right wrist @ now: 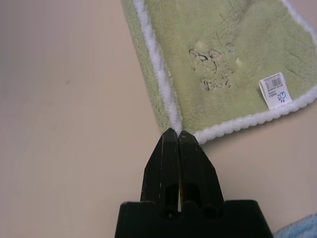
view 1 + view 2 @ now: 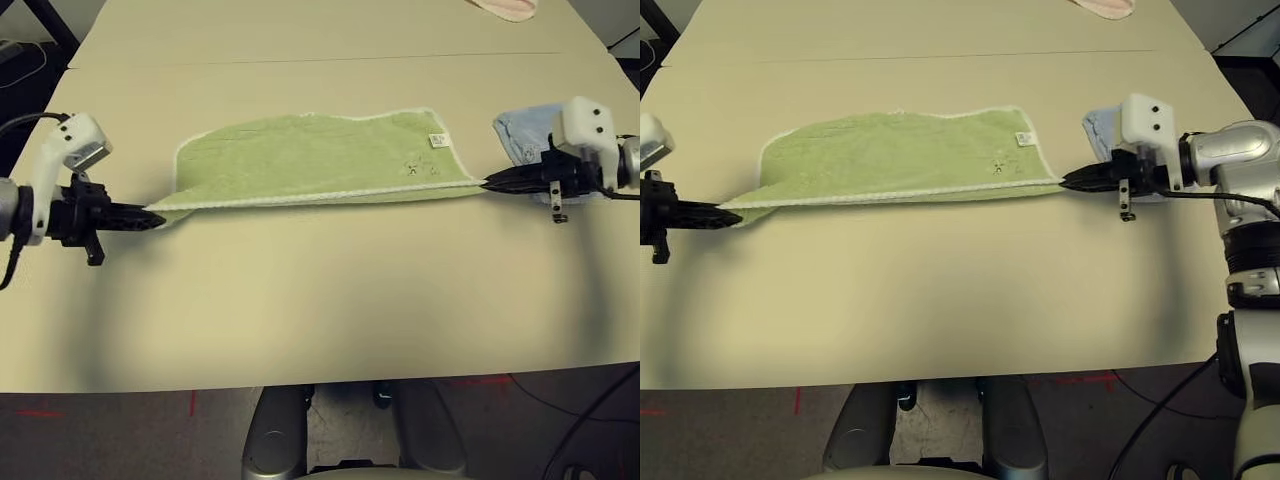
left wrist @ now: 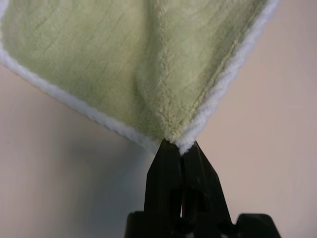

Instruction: Fold the towel and set it aside.

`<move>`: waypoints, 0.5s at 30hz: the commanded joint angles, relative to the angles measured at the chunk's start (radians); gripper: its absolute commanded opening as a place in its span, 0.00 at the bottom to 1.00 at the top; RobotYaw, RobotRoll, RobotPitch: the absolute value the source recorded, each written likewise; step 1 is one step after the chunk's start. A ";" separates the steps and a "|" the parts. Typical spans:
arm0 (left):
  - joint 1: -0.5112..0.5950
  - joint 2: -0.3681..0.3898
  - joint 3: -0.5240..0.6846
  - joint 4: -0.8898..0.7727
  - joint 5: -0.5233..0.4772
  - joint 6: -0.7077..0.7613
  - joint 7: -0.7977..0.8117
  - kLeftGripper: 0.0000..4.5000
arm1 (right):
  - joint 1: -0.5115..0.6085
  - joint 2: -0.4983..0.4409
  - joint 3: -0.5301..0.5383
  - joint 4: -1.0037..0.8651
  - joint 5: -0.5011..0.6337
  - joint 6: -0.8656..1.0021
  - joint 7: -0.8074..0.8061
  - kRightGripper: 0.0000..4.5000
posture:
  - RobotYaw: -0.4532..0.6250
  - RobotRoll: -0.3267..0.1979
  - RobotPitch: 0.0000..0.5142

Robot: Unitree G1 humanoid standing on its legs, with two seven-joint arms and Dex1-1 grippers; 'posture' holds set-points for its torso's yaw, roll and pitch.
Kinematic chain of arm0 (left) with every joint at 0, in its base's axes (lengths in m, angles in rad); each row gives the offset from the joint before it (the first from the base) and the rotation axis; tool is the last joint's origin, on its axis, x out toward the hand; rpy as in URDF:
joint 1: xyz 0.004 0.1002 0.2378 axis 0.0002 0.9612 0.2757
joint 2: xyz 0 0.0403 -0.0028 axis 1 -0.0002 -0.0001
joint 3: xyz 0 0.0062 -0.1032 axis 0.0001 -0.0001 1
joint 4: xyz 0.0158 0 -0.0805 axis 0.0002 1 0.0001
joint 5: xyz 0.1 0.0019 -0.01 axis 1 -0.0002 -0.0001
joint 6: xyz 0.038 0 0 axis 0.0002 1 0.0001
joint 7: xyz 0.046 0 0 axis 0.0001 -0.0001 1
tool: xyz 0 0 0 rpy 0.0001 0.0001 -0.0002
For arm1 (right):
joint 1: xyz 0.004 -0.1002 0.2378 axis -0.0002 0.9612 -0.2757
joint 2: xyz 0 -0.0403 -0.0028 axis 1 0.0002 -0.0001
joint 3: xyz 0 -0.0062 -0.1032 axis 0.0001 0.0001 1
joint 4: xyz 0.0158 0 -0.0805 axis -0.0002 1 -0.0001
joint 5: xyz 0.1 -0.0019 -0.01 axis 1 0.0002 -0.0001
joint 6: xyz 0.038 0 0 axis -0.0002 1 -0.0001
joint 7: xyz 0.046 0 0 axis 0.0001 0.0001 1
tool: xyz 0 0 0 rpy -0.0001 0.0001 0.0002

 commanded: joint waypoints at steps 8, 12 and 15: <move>0.027 0.124 -0.058 0.020 0.008 -0.035 -0.159 0.00 | 0.060 -0.058 0.044 0.035 0.006 -0.034 0.050 0.00 | 0.52 0.62 0.56; 0.046 0.169 -0.070 0.010 -0.043 -0.040 -0.159 0.00 | 0.084 -0.096 0.103 0.017 0.038 -0.024 0.050 0.00 | 0.52 0.62 0.56; 0.052 0.172 -0.075 0.019 -0.042 -0.055 -0.159 0.00 | 0.101 -0.127 0.149 -0.020 0.086 0.017 0.050 0.00 | 0.53 0.62 0.56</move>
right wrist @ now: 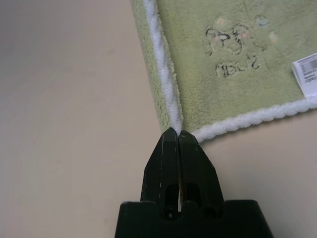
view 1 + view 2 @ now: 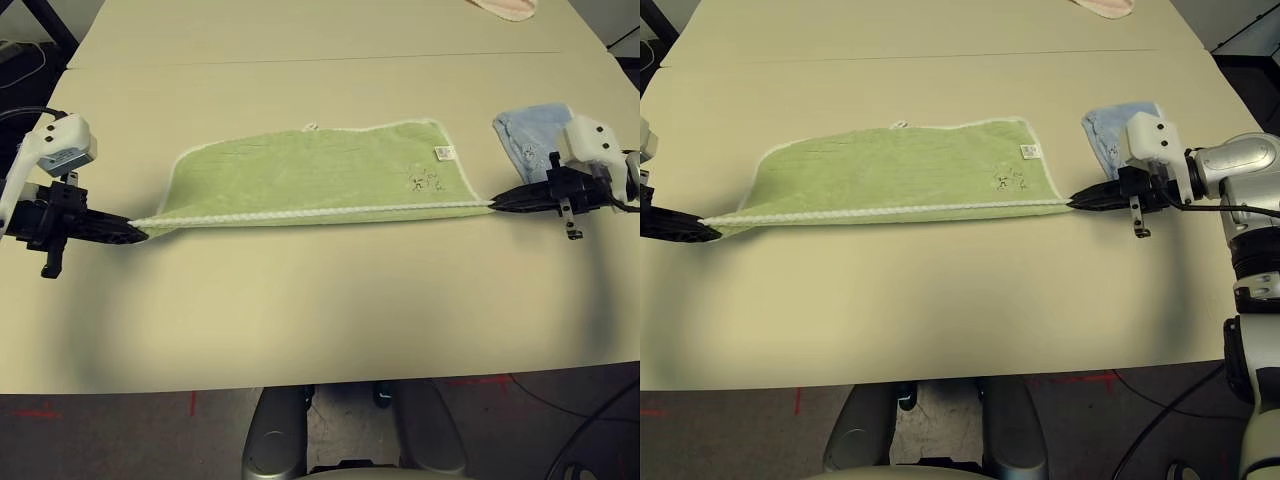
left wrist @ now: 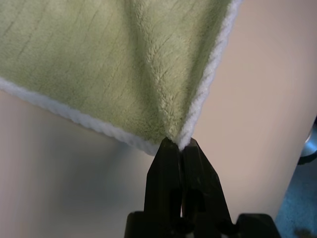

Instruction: Fold the towel and set it aside.

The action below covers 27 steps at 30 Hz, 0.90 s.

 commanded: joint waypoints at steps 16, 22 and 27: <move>0.073 0.145 -0.096 0.042 -0.041 -0.080 -0.006 0.00 | 0.079 -0.222 0.187 -0.193 0.148 0.173 0.006 0.00 | 0.53 0.62 0.56; 0.038 0.127 -0.122 0.052 -0.032 -0.086 -0.006 0.00 | 0.038 -0.193 0.203 -0.142 0.122 0.142 0.006 0.00 | 0.53 0.62 0.56; -0.131 0.024 -0.174 0.164 0.088 -0.136 -0.006 0.00 | -0.057 -0.105 0.181 -0.008 0.047 0.092 0.006 0.00 | 0.53 0.62 0.55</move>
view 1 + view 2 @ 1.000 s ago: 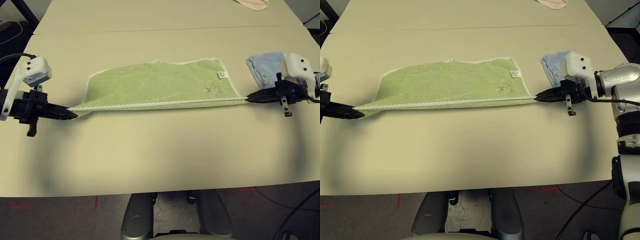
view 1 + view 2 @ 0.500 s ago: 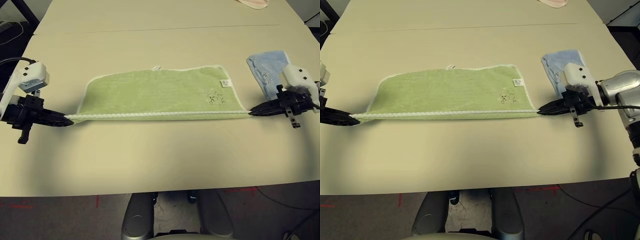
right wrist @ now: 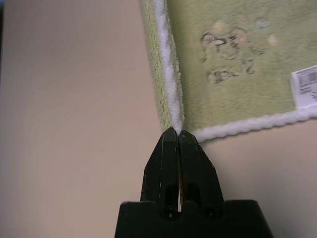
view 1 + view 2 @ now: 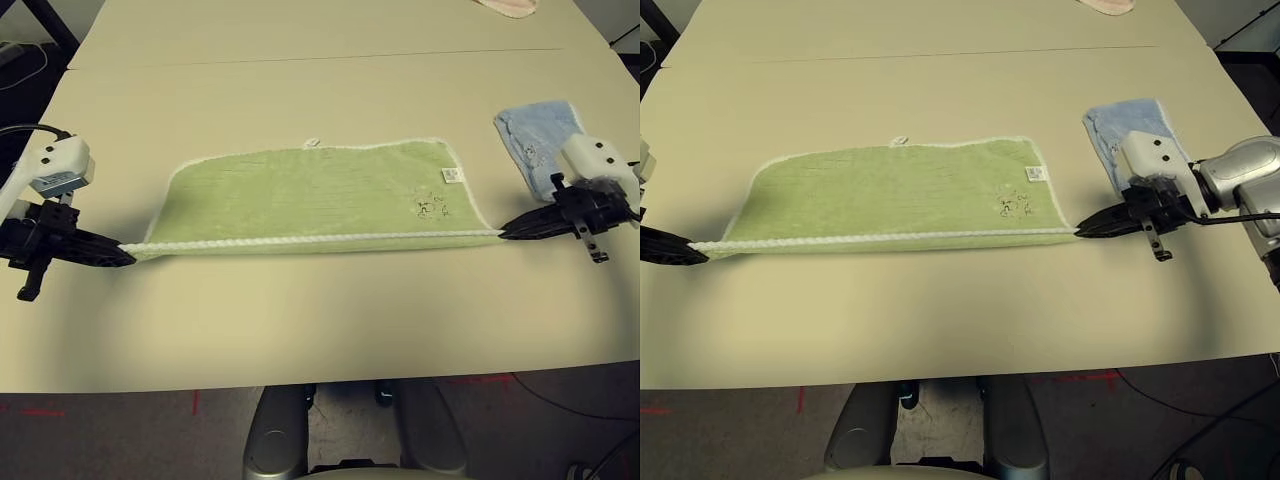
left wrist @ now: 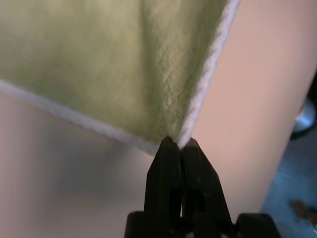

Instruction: Fold the towel and set it aside.

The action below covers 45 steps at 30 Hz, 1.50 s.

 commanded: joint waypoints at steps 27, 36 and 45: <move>-0.494 -0.351 -0.016 0.656 0.459 -0.299 0.235 0.00 | -0.270 0.225 -0.073 0.567 -0.437 -0.425 -0.517 0.00 | 0.53 0.62 0.53; -0.512 -0.367 -0.011 0.683 0.489 -0.305 0.269 0.00 | -0.290 0.244 -0.082 0.578 -0.483 -0.434 -0.670 0.00 | 0.52 0.62 0.53; -0.499 -0.374 0.001 0.689 0.511 -0.306 0.309 0.00 | -0.281 0.267 -0.081 0.578 -0.491 -0.445 -0.692 0.00 | 0.52 0.62 0.54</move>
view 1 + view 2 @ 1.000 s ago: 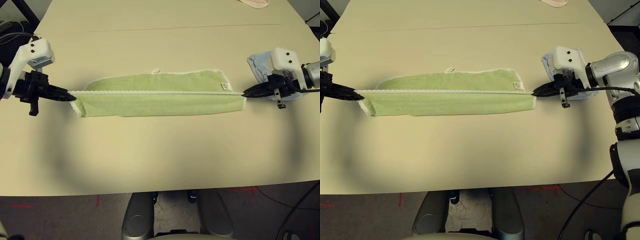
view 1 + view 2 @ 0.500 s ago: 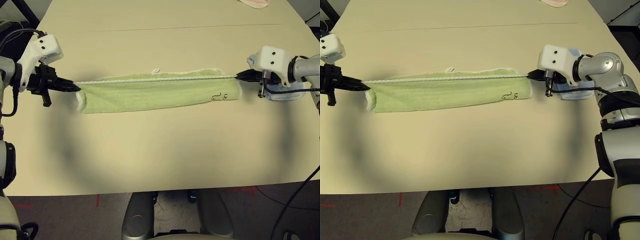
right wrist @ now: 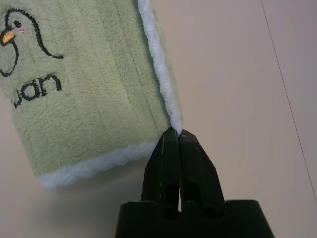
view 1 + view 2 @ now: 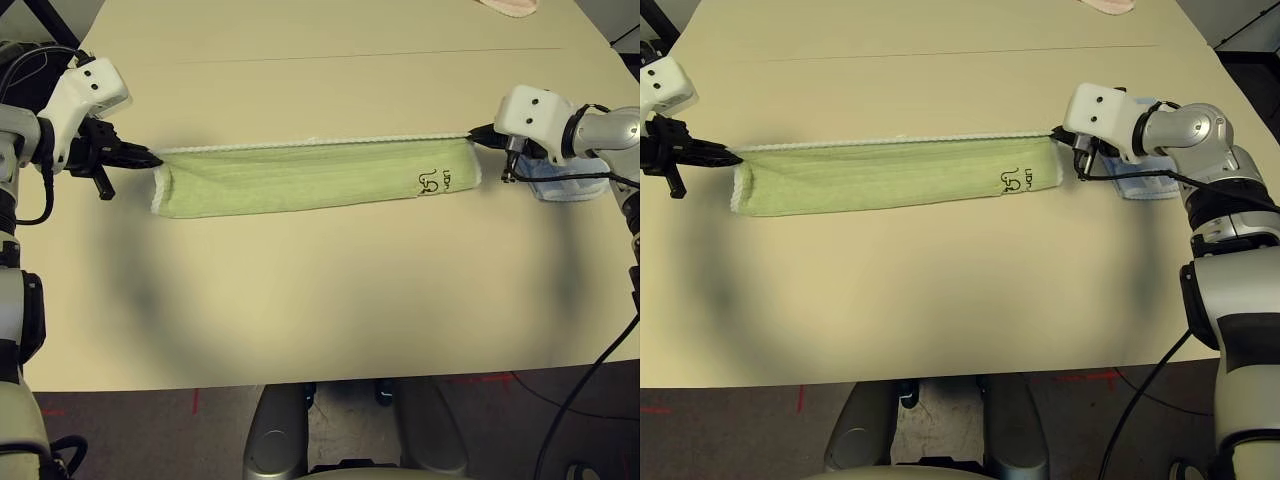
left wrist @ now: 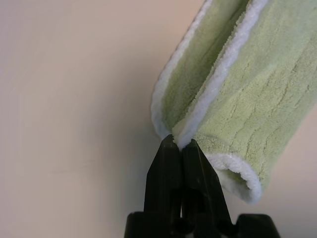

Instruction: Fold the towel and set it aside.

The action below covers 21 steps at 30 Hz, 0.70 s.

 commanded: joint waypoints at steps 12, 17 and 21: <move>0.036 0.036 0.031 0.033 0.080 0.028 0.028 0.84 | 0.030 -0.022 -0.060 0.018 -0.045 0.025 -0.047 0.84 | 0.52 0.62 0.53; 0.034 0.050 0.039 0.009 0.077 0.052 -0.021 0.99 | 0.009 -0.012 -0.087 0.025 -0.051 0.010 -0.139 0.99 | 0.52 0.62 0.52; 0.020 0.043 0.079 -0.014 0.055 0.079 -0.010 0.99 | -0.001 0.006 -0.134 0.026 -0.009 0.018 -0.148 0.99 | 0.52 0.62 0.51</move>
